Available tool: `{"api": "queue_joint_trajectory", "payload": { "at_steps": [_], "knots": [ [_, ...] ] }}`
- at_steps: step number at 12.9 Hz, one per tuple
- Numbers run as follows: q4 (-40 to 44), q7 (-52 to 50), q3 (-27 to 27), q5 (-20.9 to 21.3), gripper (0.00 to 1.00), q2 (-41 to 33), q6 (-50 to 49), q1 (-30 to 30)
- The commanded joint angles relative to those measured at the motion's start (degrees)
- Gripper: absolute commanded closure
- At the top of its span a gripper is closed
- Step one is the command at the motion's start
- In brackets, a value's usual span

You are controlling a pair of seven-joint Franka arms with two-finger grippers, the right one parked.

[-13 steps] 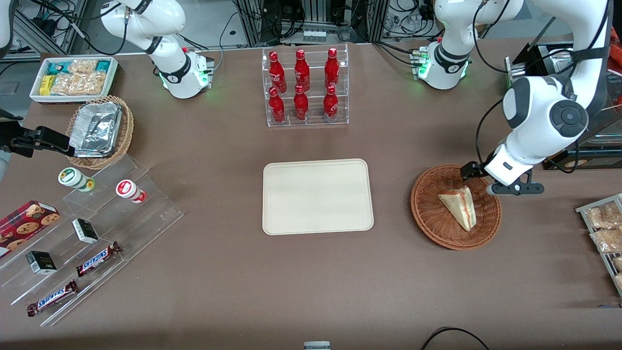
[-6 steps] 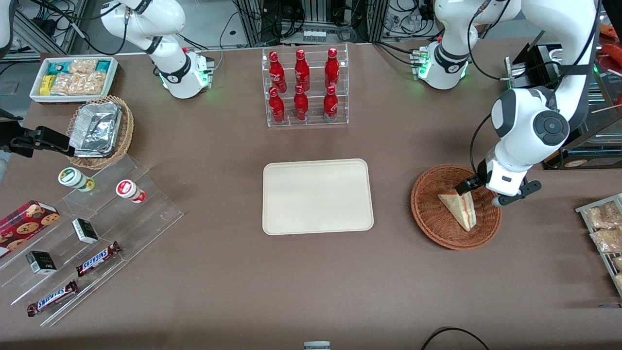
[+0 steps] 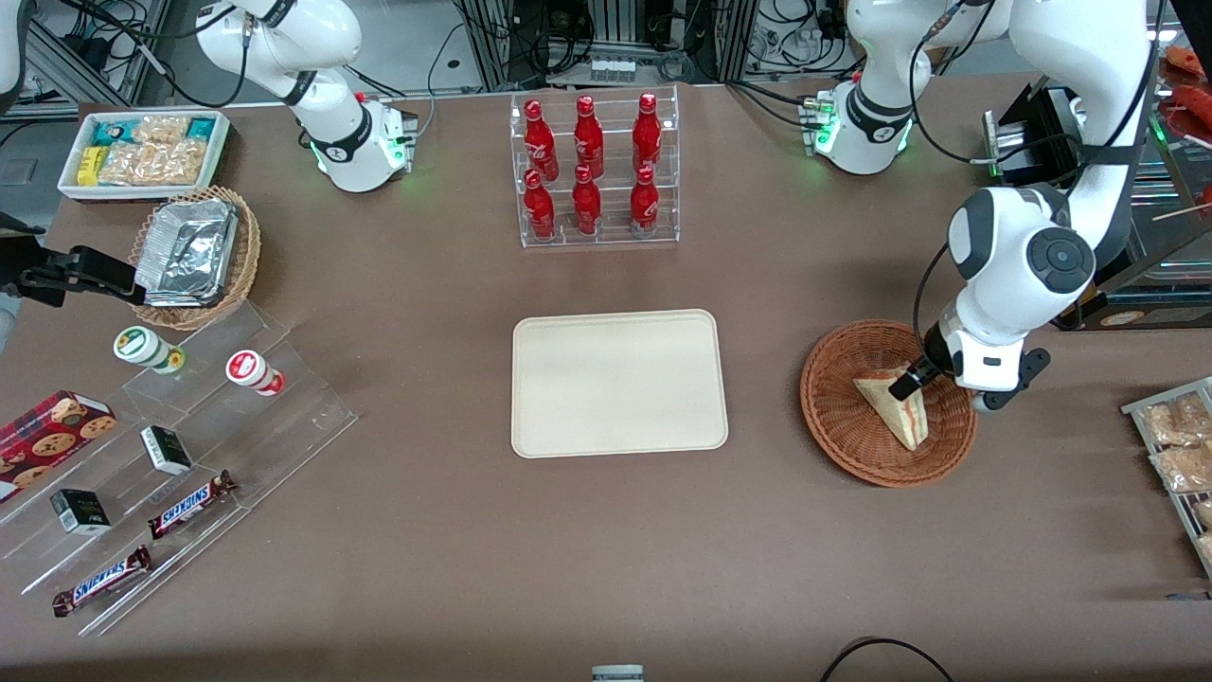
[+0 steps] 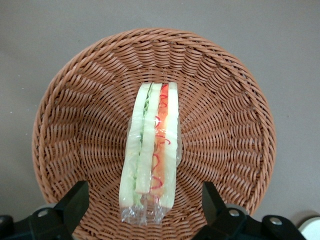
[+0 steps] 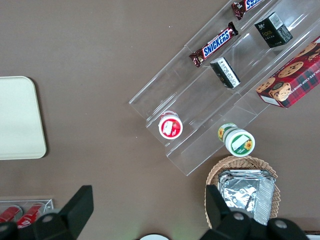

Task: Place sandwich from basket to tray
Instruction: 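Lower the left gripper and close it on the wrapped sandwich, then lift the sandwich and carry it over the cream tray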

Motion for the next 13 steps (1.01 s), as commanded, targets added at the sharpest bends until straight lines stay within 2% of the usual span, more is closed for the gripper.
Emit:
{"api": "queue_joint_trajectory", "payload": {
  "at_steps": [1, 6, 7, 8, 9, 10, 13],
  "knots": [
    [0.2, -1.9, 0.1, 0.6, 0.00, 1.6, 1.8, -0.5],
    [0.2, -1.7, 0.0, 0.6, 0.00, 5.4, 4.2, -1.0],
    [0.2, -1.7, 0.0, 0.6, 0.03, 5.4, 4.1, -1.0],
    [0.2, -1.6, 0.0, 0.6, 0.45, 5.4, 4.1, -1.1],
    [0.2, -0.6, 0.0, 0.6, 0.91, 5.4, 3.7, -1.1],
    [0.2, 1.1, 0.0, 0.7, 1.00, 5.3, 3.5, -1.1],
    [0.5, 8.7, 0.1, 0.7, 1.00, 4.0, 0.6, -0.8]
  ]
}}
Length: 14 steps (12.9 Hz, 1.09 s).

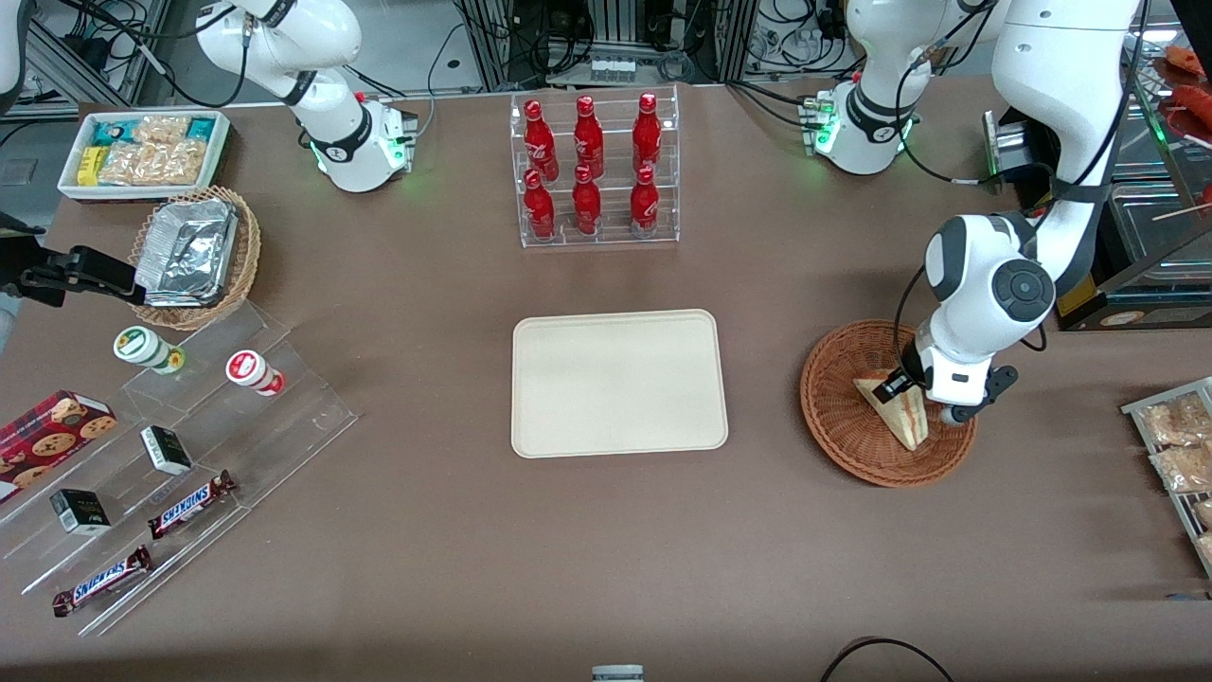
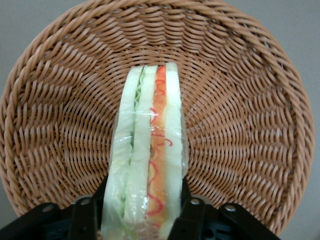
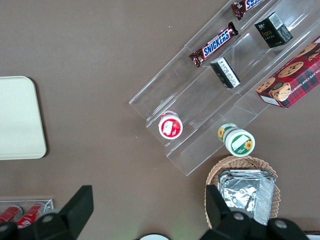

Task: Place sandwich from basket to tray
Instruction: 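Lift the sandwich and carry it over the cream tray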

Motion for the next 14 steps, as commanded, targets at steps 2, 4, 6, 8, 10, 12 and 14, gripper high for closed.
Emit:
{"api": "queue_joint_trajectory", "payload": {
  "at_steps": [2, 4, 6, 8, 10, 12, 14],
  "knots": [
    [2.6, 5.2, 0.3, 0.7, 1.00, -2.6, -6.7, -0.1],
    [7.1, 5.2, 0.2, 0.6, 1.00, -2.9, -14.5, -0.4],
    [12.3, 4.5, -1.0, 0.2, 1.00, -2.8, -22.7, -1.0],
    [17.3, 1.3, -3.1, -0.1, 1.00, -1.8, -26.5, -4.2],
    [20.9, -0.1, -3.5, -0.3, 1.00, -0.2, -28.4, -8.6],
    [24.5, -2.6, -3.7, -1.6, 1.00, 2.5, -28.9, -14.0],
    [28.8, -4.5, -3.7, -1.7, 1.00, 6.8, -28.8, -17.7]
  ]
}}
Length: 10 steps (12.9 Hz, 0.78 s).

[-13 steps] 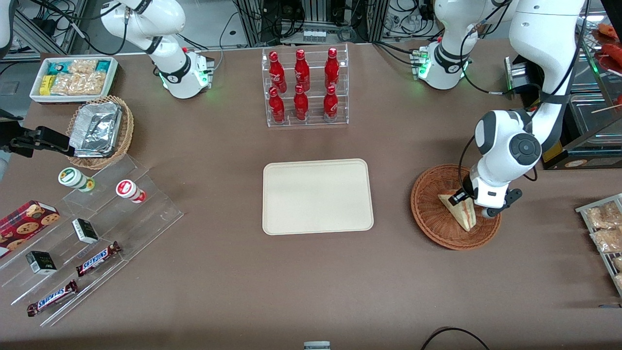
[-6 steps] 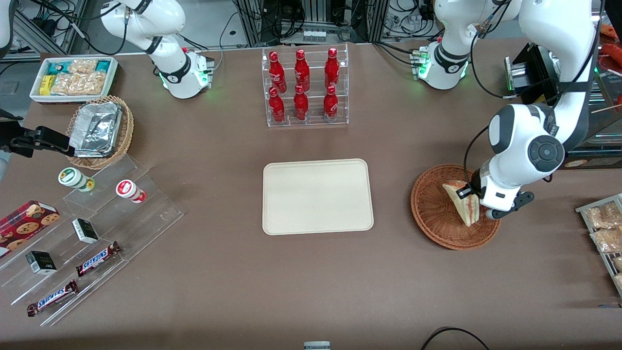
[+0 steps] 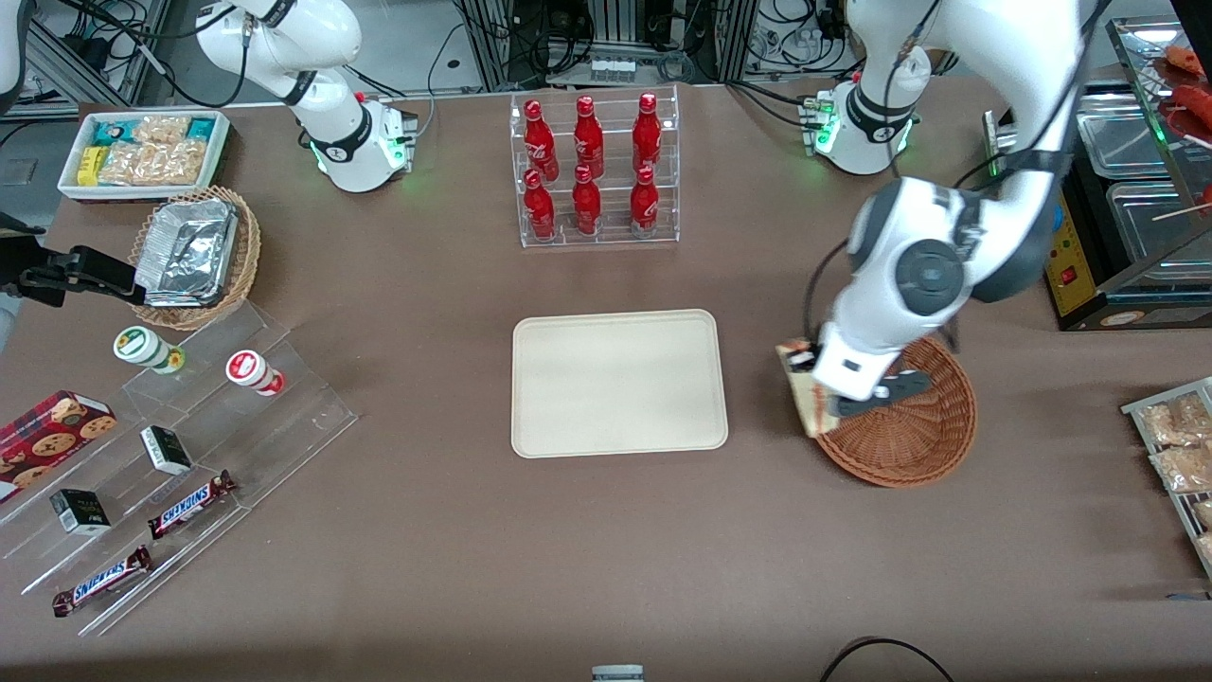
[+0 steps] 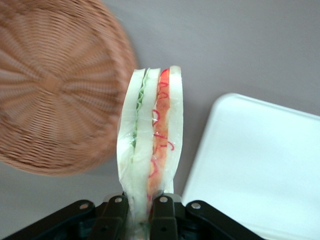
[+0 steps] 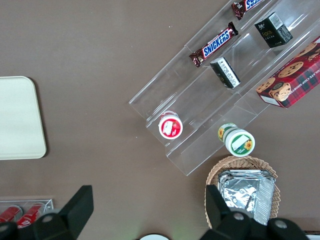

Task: Place sandwich from basket to tray
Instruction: 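Lift the sandwich and carry it over the cream tray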

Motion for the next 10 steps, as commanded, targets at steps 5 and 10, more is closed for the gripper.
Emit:
{"api": "queue_joint_trajectory", "payload": {
  "at_steps": [5, 10],
  "knots": [
    [16.2, -7.9, 0.7, -0.2, 1.00, 15.8, -1.3, -13.0],
    [23.2, -17.4, 0.9, 0.4, 1.00, 23.1, 2.8, -21.3]
  ]
}}
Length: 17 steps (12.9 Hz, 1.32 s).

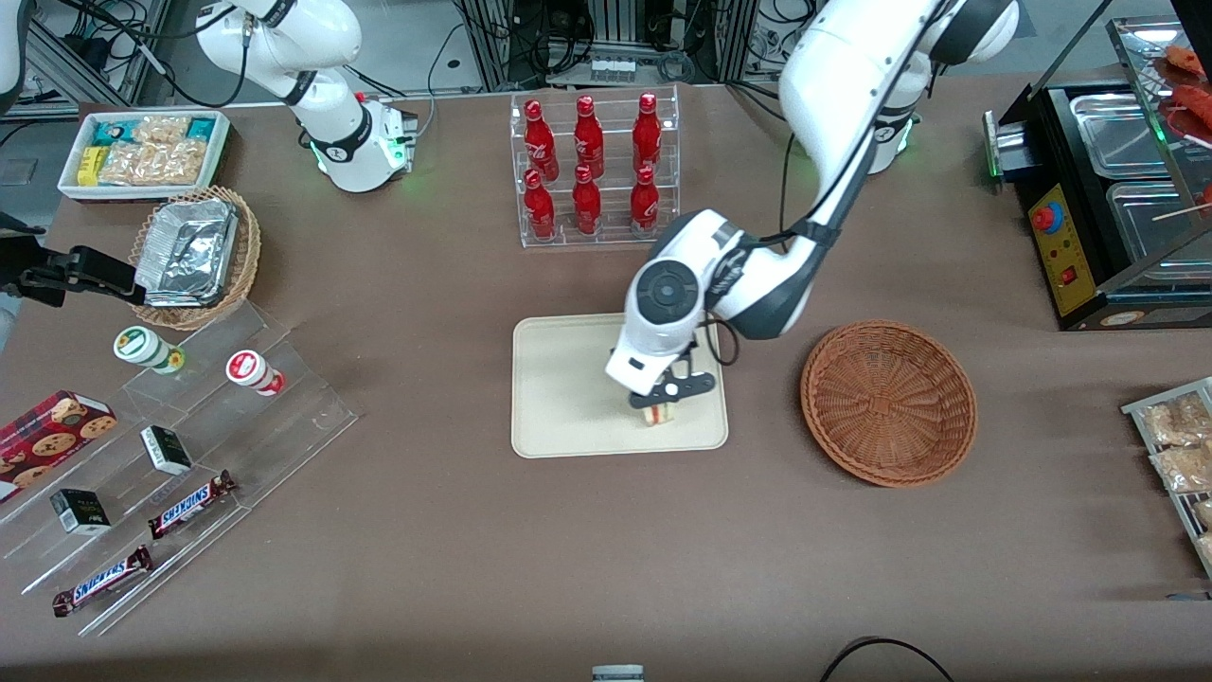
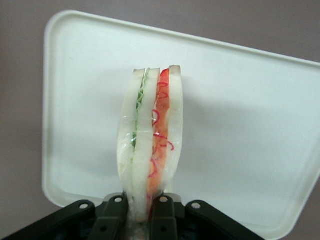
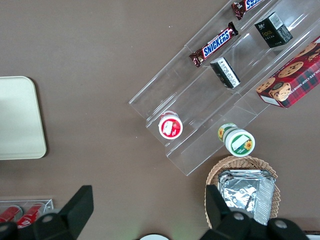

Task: Place sandwich from basket to tray
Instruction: 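Lower the sandwich onto the cream tray with the left gripper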

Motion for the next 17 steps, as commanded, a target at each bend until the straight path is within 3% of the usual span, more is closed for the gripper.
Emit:
{"api": "queue_joint_trajectory", "payload": {
  "at_steps": [1, 3, 6, 13, 14, 15, 17],
  "knots": [
    [2.8, -3.7, 1.0, 0.5, 1.00, 2.3, 1.0, -3.4],
    [3.5, -4.9, 1.3, 0.8, 1.00, 3.2, 2.3, -4.6],
    [4.4, -9.9, 1.2, 6.8, 1.00, 4.9, 2.4, -5.1],
    [4.4, -13.4, 1.1, 6.9, 1.00, 6.8, 6.0, -5.2],
    [4.4, -13.5, 1.1, 6.6, 0.60, 7.0, 6.1, -5.2],
    [4.5, -13.4, 1.1, 6.4, 0.01, 7.0, 6.1, -5.1],
    [4.9, -12.7, 1.1, 6.4, 0.00, 6.0, 5.5, -4.5]
  ]
}}
